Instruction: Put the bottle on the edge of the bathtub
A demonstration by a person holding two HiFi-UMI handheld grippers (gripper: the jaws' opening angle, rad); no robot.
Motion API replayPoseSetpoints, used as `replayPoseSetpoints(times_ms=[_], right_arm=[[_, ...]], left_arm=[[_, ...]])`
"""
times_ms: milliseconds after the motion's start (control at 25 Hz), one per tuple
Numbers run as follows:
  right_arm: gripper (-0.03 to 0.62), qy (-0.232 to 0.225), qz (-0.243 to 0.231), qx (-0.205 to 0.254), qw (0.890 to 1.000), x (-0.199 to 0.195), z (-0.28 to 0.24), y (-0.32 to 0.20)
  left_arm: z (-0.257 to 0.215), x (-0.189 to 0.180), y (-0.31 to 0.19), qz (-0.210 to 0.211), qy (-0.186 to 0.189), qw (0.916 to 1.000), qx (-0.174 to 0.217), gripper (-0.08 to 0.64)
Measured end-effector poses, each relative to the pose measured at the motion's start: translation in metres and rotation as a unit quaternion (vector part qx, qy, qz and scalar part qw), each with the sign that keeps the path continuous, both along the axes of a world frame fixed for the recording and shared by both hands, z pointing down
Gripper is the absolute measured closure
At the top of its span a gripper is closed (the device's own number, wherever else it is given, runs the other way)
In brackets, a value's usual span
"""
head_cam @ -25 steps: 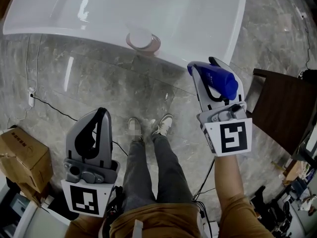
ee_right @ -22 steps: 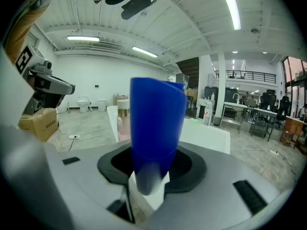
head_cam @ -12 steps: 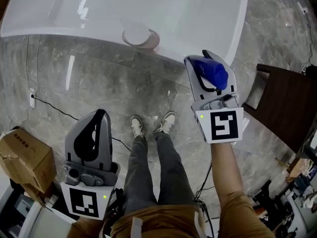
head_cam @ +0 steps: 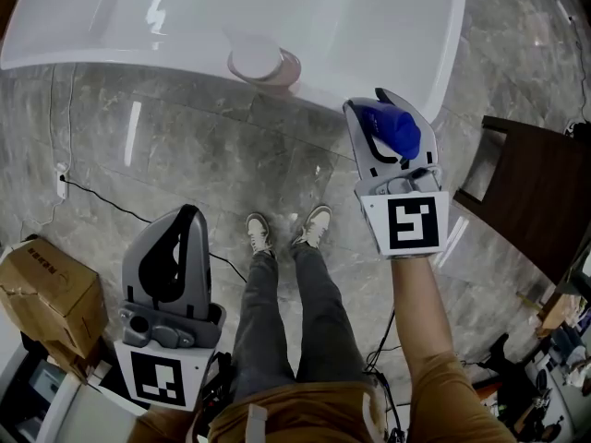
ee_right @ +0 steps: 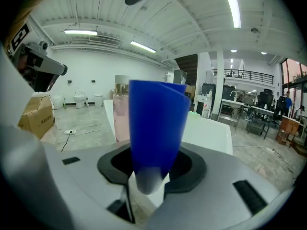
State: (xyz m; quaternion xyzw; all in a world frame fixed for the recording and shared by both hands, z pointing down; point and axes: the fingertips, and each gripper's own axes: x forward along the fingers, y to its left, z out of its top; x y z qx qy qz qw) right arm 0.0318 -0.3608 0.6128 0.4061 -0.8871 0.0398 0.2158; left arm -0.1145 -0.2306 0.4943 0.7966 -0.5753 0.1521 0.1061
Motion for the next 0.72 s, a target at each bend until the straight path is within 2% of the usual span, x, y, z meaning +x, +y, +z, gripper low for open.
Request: replayPoseSetpoints(times_ms=[720], right_arm=[[0.436,0.009,0.009,-0.011,1.000,-0.001,0.018,-0.006]], left_arm=[[0.012,-0.006,0.007,-0.007,0.004,0.9999,-0.010,0.554]])
